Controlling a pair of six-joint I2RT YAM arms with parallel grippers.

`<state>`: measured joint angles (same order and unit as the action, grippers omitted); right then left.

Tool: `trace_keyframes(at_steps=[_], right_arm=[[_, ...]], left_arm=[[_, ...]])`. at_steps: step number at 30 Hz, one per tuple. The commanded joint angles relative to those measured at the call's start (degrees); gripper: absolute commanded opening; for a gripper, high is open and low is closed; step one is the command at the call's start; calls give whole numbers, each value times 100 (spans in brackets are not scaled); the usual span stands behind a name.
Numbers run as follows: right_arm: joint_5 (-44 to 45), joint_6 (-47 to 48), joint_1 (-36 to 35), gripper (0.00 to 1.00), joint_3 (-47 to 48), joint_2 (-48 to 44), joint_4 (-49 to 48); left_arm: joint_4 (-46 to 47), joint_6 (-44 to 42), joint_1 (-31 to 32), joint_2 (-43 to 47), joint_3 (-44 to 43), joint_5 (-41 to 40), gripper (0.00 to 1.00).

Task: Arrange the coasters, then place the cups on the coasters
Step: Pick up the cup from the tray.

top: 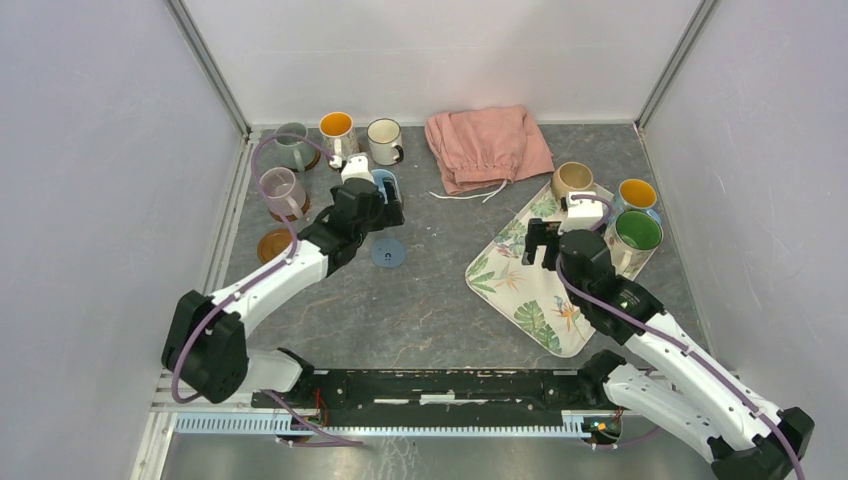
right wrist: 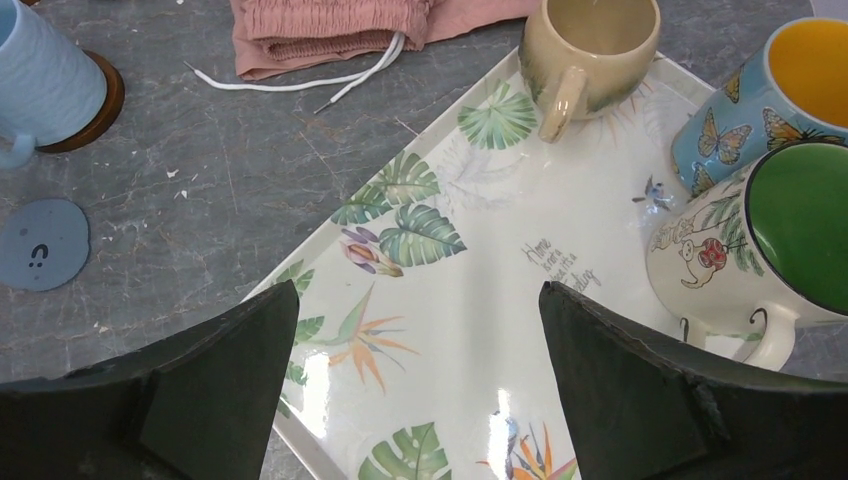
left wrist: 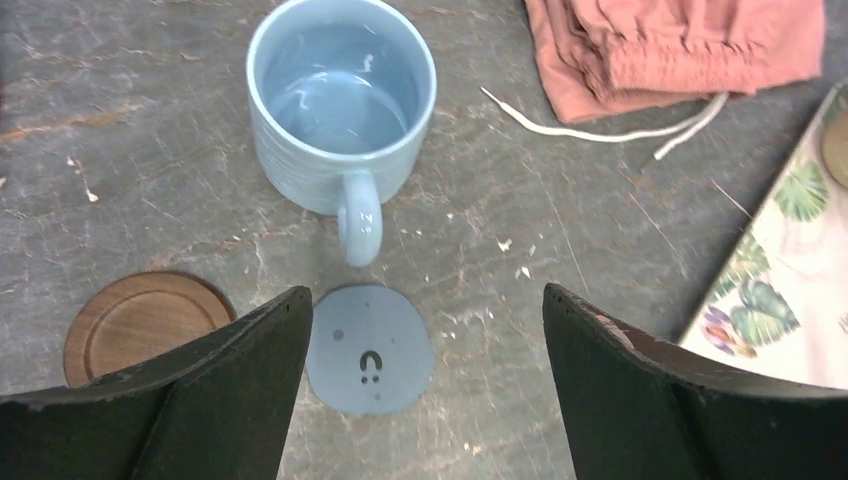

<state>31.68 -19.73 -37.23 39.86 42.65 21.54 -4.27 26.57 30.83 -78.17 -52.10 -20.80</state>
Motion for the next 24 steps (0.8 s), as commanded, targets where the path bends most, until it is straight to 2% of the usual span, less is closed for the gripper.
trace_keyframes(at_steps=[1,7,12,16,21,24], right_arm=[[69,-159,-11,98,-21,147,-69],[300,-248,4,98,104,500,16],[531,-270,161,98,282,817,117],[331,-343,514,98,361,1119,79],[48,-365,1219,98,356,1541,-407],[-78,-322,1645,93,398,1902,-847]], left_arm=[[-434,241,73,550,158,762,93],[-1073,124,674,1109,256,917,99],[-1286,168,1201,1471,503,873,100],[-1273,174,1394,1550,674,1024,100],[-1138,82,1426,1695,801,1252,100],[-1227,5,1426,1766,738,1305,100]])
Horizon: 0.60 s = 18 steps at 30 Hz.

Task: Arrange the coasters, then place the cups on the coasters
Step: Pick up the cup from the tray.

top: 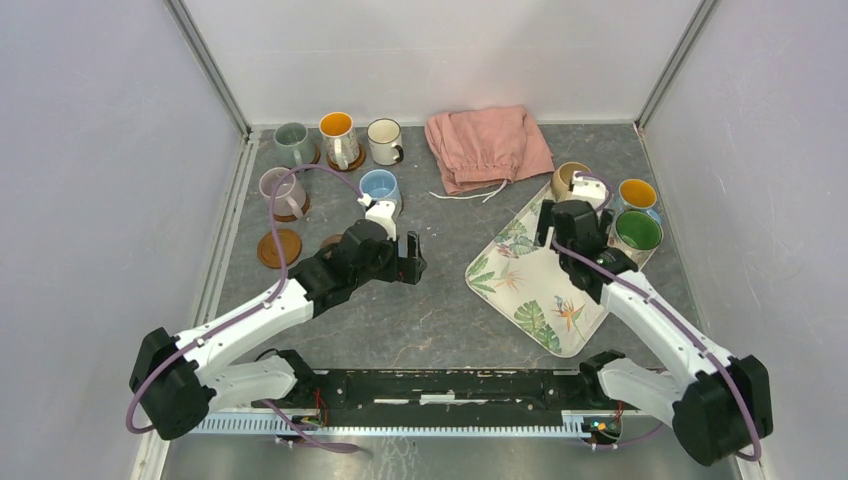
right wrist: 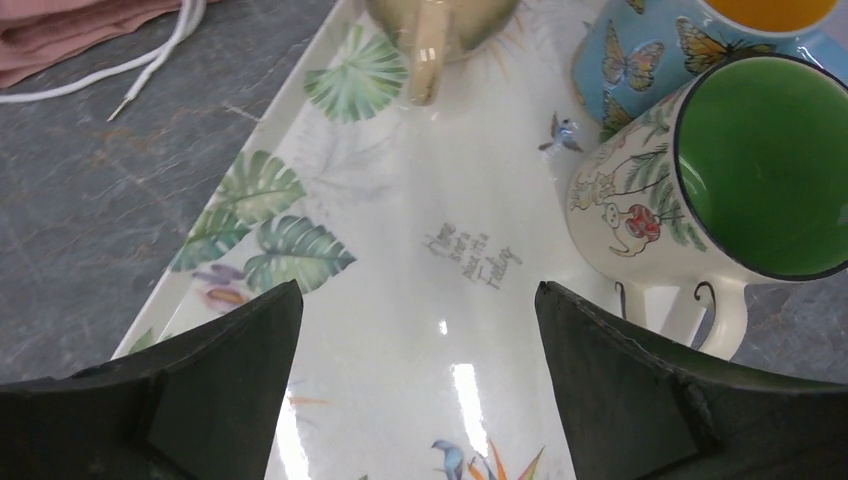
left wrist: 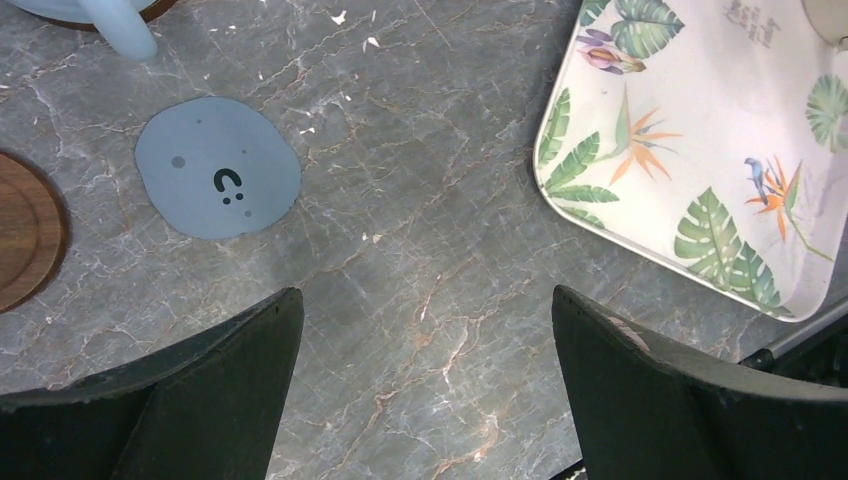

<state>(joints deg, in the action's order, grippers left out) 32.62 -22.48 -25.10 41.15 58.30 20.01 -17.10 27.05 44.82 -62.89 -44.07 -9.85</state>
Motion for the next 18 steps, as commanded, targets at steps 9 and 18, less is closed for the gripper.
trace_keyframes(at_steps=[9,18], right_arm=[[-644,23,1320,77,780,1952,-1602],[-1073,104,1685,62,1501,3161,-1936]], left_arm=[[76,-207,27,537,-109,100,100],[155,-274,27,650,52,82,100]])
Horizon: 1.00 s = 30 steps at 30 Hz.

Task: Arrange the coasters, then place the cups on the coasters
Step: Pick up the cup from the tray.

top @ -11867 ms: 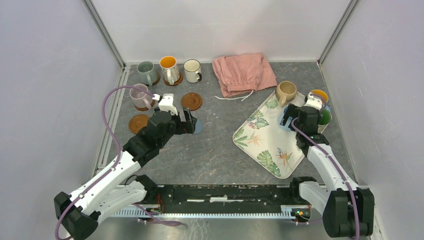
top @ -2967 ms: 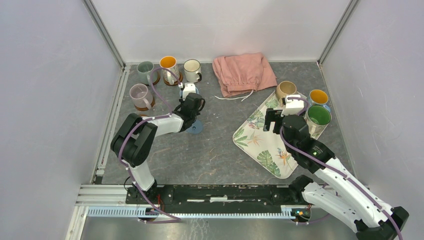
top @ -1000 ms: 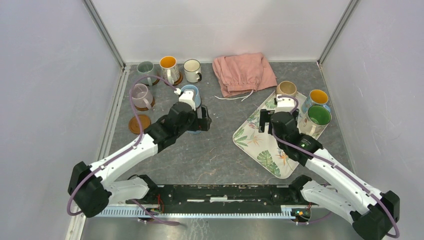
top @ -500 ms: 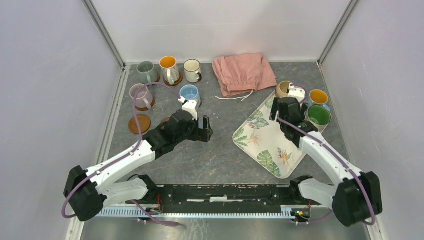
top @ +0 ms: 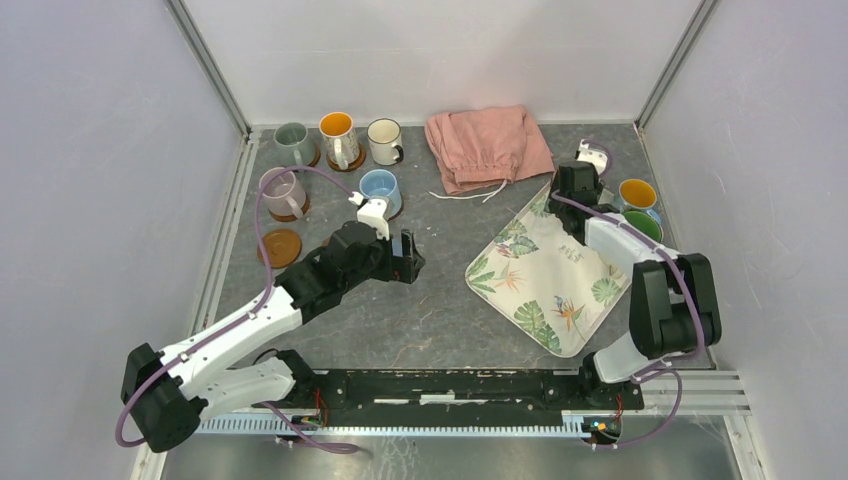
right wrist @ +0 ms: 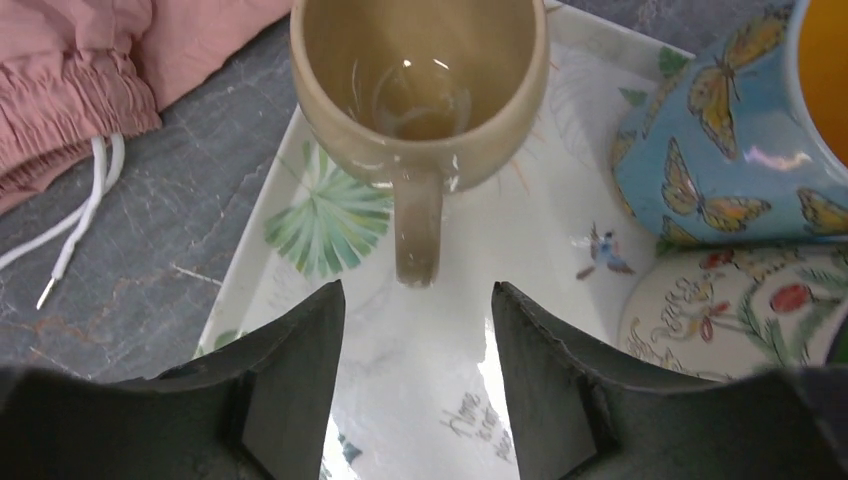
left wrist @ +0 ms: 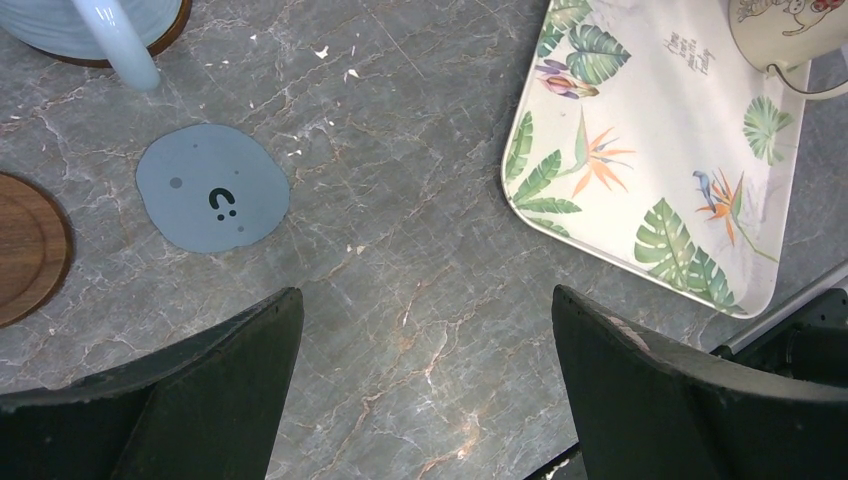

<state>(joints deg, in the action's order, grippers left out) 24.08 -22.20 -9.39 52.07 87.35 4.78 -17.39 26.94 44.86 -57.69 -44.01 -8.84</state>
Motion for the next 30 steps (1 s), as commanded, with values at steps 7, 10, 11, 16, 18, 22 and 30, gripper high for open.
trace_keyframes(at_steps=[7,10,11,16,18,22,30], right_arm=[[-353,142,280,51,667,790,-434],[-399,209,314,48,746,933,-434],[-407,223,322,47,800,983,-441],[-381,338,330,39,936,1185,-434],[-362,372,331,33,953,1206,-434],[-388,371,327,19,837,1089,-436],[-722,218,269,6,208,420,-372]], left_arm=[[182,-312,20,118,32,-38,100],[179,-321,18,118,33,-48,100],[172,-327,22,113,21,-55,100],[153,-330,23,118,33,-111,100],[144,-332,20,118,32,-148,100],[130,-334,23,116,33,-179,100],[146,-313,23,65,30,-125,100]])
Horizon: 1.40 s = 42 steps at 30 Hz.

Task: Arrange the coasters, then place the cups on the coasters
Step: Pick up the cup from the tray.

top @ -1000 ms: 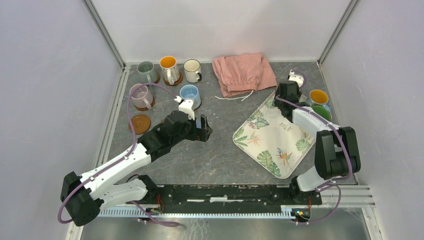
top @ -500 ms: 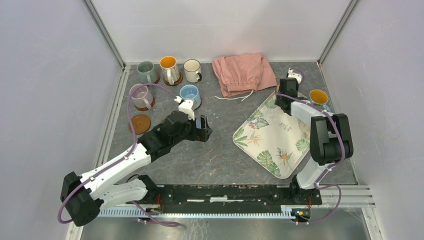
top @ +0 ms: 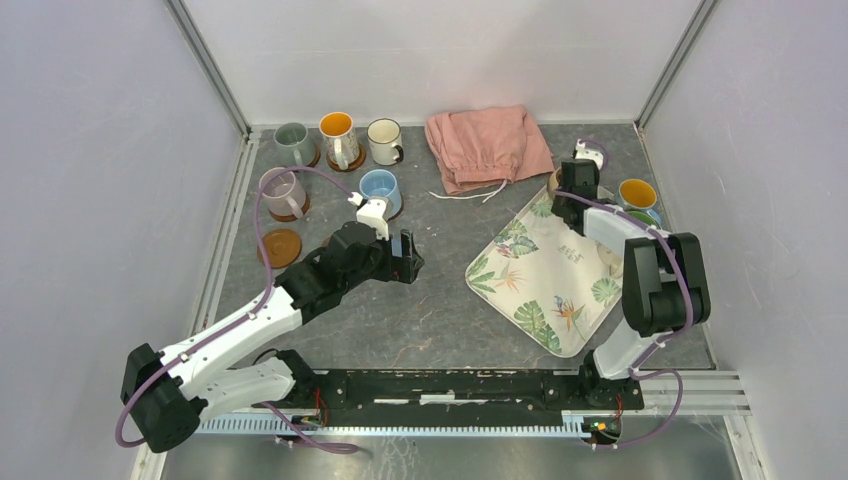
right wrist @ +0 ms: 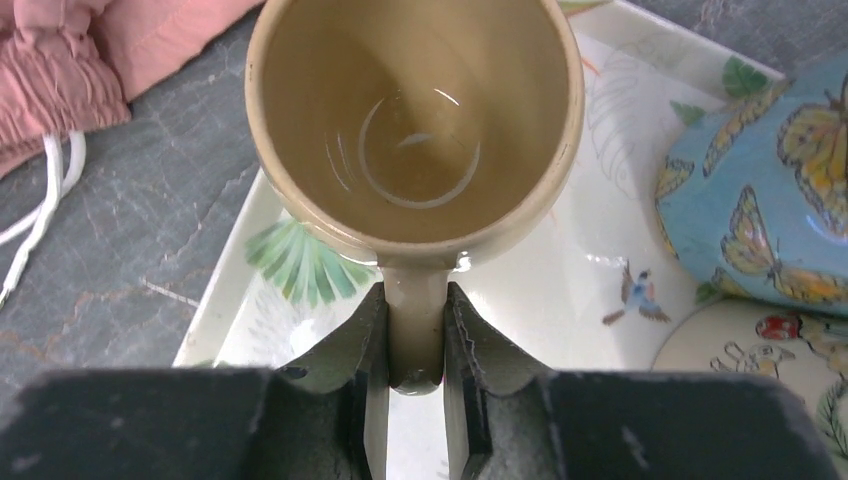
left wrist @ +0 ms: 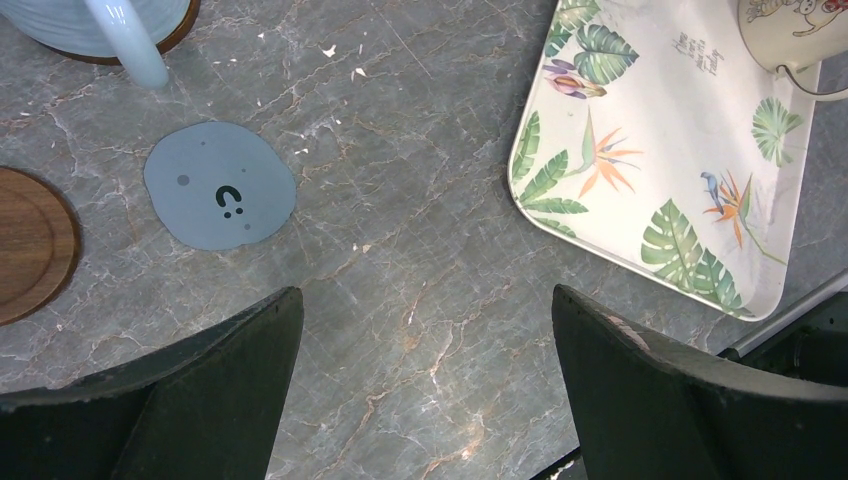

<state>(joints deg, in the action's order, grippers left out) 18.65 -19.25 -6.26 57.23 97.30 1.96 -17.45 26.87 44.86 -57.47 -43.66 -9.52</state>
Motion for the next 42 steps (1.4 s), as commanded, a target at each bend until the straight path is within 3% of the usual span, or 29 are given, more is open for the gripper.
trace_keyframes(at_steps=[1,12,27,35,42], right_arm=[[-190,-93,-74,5,-407,-697,-70],[-110,-414,-661,4,-1612,-2142,283],[288,-1683,-2394,5,-2728,-4084,1119],[338,-1949,-2960,14,-2746,-4101,1217],[117,-2134,-3187,32,-2610,-3781,896]], left_arm=[[161,-292,18,37,-3,-43,100],[219,-197,22,-69,6,81,100],[362,313,23,-248,105,205,100],[744,600,259,-470,169,137,100],[860,722,666,-709,160,-76,100]])
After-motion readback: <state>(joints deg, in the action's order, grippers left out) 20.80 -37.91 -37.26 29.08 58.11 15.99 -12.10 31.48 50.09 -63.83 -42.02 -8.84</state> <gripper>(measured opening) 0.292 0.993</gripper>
